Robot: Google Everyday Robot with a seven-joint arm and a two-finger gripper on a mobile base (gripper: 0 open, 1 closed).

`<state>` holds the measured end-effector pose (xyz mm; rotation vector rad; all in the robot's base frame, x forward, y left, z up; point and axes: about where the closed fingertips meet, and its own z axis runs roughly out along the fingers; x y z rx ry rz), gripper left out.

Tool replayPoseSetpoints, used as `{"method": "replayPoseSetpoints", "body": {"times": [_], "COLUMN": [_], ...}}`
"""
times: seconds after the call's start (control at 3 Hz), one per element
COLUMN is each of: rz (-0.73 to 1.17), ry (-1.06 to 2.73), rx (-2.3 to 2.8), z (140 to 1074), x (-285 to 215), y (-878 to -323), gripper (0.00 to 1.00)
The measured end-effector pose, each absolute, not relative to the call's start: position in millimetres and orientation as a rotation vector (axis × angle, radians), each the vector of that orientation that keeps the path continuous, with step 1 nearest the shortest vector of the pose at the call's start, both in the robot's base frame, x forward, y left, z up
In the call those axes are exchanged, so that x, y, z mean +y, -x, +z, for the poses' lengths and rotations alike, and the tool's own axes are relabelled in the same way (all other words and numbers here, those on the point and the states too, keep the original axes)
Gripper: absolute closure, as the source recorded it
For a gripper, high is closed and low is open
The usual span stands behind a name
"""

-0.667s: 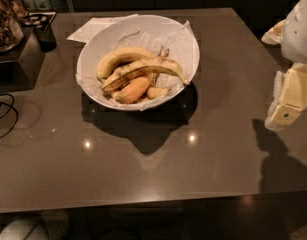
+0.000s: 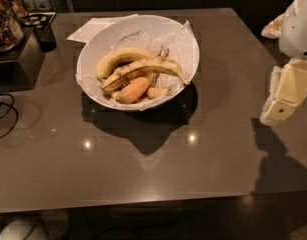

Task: Pick banana from white bowl

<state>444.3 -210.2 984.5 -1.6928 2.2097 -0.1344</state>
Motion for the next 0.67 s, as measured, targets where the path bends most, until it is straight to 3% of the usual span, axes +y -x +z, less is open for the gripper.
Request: {"method": "replayPoseSetpoints", "body": {"times": [0.67], "rz": [-0.197], "ry": [1.761], "rx": [2.151], "z": [1010], "x": [-162], "y": [-473], "gripper": [0.0]}}
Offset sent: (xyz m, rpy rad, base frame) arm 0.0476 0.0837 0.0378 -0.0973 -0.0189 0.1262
